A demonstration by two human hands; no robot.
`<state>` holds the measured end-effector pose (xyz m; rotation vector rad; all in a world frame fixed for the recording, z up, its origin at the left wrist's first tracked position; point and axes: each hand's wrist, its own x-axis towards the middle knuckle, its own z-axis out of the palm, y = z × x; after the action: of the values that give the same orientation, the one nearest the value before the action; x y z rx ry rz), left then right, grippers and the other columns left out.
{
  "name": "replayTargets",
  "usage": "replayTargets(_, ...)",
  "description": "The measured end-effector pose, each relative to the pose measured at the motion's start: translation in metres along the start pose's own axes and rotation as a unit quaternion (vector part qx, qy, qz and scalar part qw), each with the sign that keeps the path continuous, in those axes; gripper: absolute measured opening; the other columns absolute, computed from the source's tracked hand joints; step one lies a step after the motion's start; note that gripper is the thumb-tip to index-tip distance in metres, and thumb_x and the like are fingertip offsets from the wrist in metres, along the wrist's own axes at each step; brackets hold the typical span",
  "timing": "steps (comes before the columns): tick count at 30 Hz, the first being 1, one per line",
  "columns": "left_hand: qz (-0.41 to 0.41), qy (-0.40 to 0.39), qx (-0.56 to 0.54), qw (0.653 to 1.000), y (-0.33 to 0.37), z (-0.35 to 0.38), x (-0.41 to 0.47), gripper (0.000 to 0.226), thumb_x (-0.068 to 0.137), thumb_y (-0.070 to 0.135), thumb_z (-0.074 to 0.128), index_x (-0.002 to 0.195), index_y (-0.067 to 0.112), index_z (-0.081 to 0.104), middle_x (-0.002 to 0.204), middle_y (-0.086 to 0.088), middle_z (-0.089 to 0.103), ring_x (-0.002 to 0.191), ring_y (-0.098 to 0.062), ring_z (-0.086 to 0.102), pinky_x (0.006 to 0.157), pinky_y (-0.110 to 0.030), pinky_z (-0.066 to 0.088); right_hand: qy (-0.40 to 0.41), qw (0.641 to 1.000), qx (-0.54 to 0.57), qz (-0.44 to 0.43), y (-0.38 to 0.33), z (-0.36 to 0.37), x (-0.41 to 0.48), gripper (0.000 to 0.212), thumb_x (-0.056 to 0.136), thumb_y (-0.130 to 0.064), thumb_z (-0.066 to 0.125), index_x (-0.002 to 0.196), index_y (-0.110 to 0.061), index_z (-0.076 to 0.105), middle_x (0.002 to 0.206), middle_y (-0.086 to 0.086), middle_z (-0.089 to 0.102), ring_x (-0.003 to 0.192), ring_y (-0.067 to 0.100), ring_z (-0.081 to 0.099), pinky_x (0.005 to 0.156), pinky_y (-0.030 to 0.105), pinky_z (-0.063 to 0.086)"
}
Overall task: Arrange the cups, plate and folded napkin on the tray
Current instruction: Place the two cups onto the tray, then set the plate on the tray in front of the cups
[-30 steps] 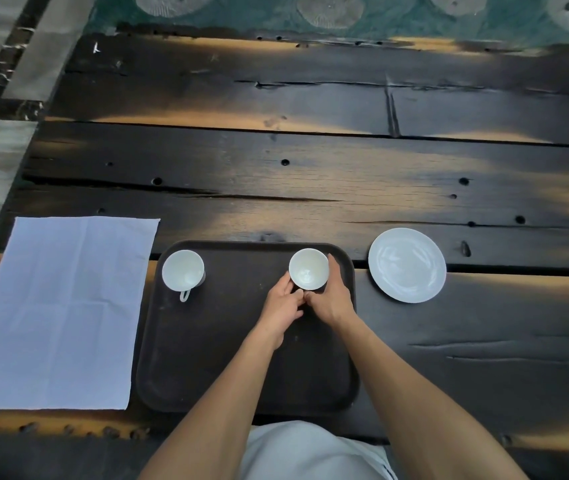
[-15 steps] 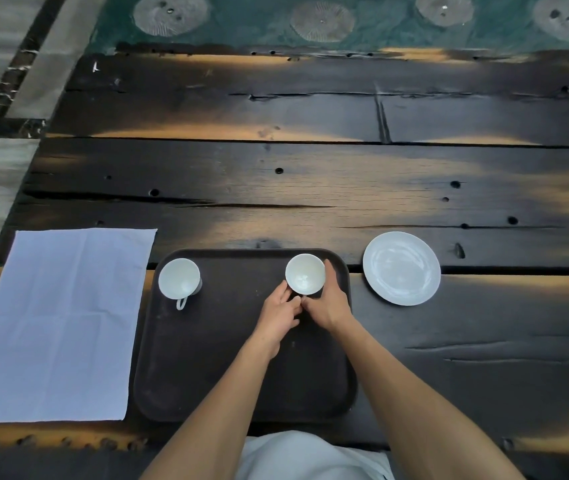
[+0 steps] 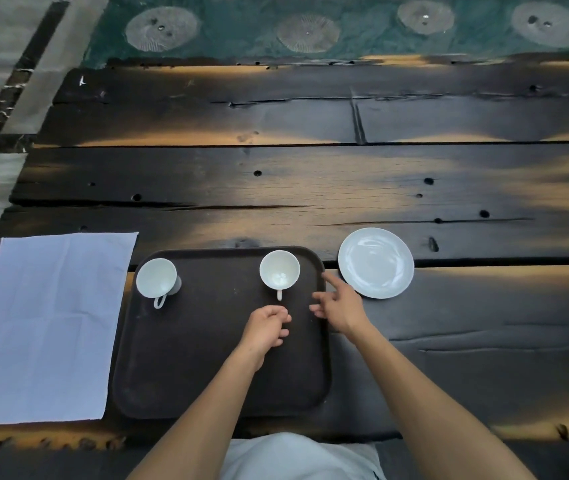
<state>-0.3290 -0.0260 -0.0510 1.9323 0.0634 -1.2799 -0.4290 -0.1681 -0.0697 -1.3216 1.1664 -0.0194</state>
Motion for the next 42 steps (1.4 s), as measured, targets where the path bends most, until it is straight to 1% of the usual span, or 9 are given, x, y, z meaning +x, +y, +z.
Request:
replayTargets(5, 0.002, -0.006, 0.014, 1.000, 0.003, 0.034, -0.004, 0.017, 0.101, 0.023, 0.051, 0.099, 0.026, 0.067, 0.109, 0.000, 0.073, 0.082, -0.015, 0.065, 0.072, -0.026, 0.052, 0.030, 1.000, -0.002, 0.002, 0.013, -0.062, 0.005, 0.031, 0.100, -0.004, 0.054, 0.129, 0.000, 0.061, 0.090, 0.015, 0.072, 0.060, 0.028, 0.070, 0.061, 0.034, 0.061)
replayTargets(10, 0.011, -0.013, 0.020, 1.000, 0.020, 0.080, 0.003, 0.017, 0.102, 0.020, 0.052, 0.095, 0.028, 0.066, 0.106, 0.001, 0.073, 0.085, -0.017, 0.066, 0.080, -0.032, 0.054, 0.099, 0.994, -0.052, -0.010, 0.024, -0.125, 0.020, 0.021, 0.095, -0.015, 0.062, 0.113, -0.011, 0.072, 0.088, 0.006, 0.077, 0.076, 0.024, 0.075, 0.089, 0.045, 0.059)
replayTargets(13, 0.015, -0.002, 0.014, 1.000, 0.033, 0.104, 0.011, 0.017, 0.099, 0.017, 0.055, 0.089, 0.028, 0.065, 0.098, -0.001, 0.069, 0.083, -0.019, 0.064, 0.078, -0.034, 0.053, 0.139, 0.985, -0.100, -0.004, 0.027, -0.160, 0.030, 0.024, 0.090, -0.022, 0.064, 0.112, -0.019, 0.074, 0.094, 0.003, 0.077, 0.084, 0.022, 0.074, 0.097, 0.041, 0.055)
replayTargets(16, 0.012, 0.014, 0.007, 1.000, 0.044, 0.121, 0.024, 0.013, 0.099, 0.022, 0.056, 0.107, 0.022, 0.066, 0.100, 0.001, 0.069, 0.090, -0.022, 0.069, 0.088, -0.040, 0.058, 0.165, 0.978, -0.129, -0.005, 0.029, -0.188, 0.043, 0.029, 0.089, -0.023, 0.065, 0.116, -0.018, 0.073, 0.101, 0.001, 0.077, 0.093, 0.017, 0.069, 0.095, 0.029, 0.049)
replayTargets(20, 0.007, 0.035, -0.003, 0.999, 0.058, 0.137, 0.045, 0.026, 0.100, 0.025, 0.056, 0.125, 0.024, 0.058, 0.104, 0.005, 0.069, 0.101, -0.023, 0.070, 0.090, -0.040, 0.058, 0.152, 0.978, -0.141, 0.002, 0.030, -0.214, 0.066, 0.032, 0.089, -0.018, 0.066, 0.121, -0.015, 0.068, 0.105, 0.000, 0.074, 0.090, 0.012, 0.063, 0.092, 0.022, 0.043)
replayTargets(24, -0.004, 0.045, -0.012, 0.999, 0.066, 0.145, 0.066, 0.030, 0.100, 0.028, 0.059, 0.128, 0.018, 0.062, 0.108, 0.000, 0.071, 0.102, -0.025, 0.070, 0.090, -0.040, 0.058, 0.109, 0.983, -0.150, 0.010, 0.023, -0.224, 0.090, 0.032, 0.088, -0.019, 0.068, 0.120, -0.014, 0.069, 0.111, 0.006, 0.073, 0.098, 0.021, 0.067, 0.098, 0.037, 0.050)
replayTargets(27, -0.006, 0.046, -0.020, 0.999, 0.072, 0.149, 0.077, 0.031, 0.099, 0.031, 0.060, 0.128, 0.018, 0.060, 0.110, -0.003, 0.072, 0.097, -0.022, 0.071, 0.089, -0.038, 0.059, 0.099, 0.980, -0.170, 0.007, 0.020, -0.225, 0.106, 0.033, 0.089, -0.021, 0.065, 0.122, -0.017, 0.070, 0.108, 0.002, 0.074, 0.103, 0.019, 0.064, 0.094, 0.028, 0.046)
replayTargets(36, -0.005, 0.073, -0.058, 0.996, 0.077, 0.162, 0.091, 0.011, 0.098, 0.019, 0.059, 0.107, 0.020, 0.066, 0.107, -0.006, 0.074, 0.100, -0.027, 0.072, 0.079, -0.035, 0.061, 0.075, 0.979, -0.187, -0.022, 0.009, -0.214, 0.131, 0.016, 0.084, -0.018, 0.061, 0.088, -0.033, 0.067, 0.072, -0.015, 0.065, 0.073, 0.009, 0.060, 0.061, 0.018, 0.040)
replayTargets(42, -0.001, 0.078, -0.058, 0.995, 0.070, 0.163, 0.091, 0.016, 0.095, 0.014, 0.063, 0.109, 0.019, 0.068, 0.101, -0.005, 0.076, 0.093, -0.022, 0.074, 0.070, -0.029, 0.061, 0.078, 0.976, -0.202, -0.005, 0.012, -0.215, 0.134, 0.020, 0.084, -0.013, 0.057, 0.095, -0.022, 0.072, 0.075, -0.012, 0.065, 0.081, 0.018, 0.062, 0.074, 0.027, 0.042)
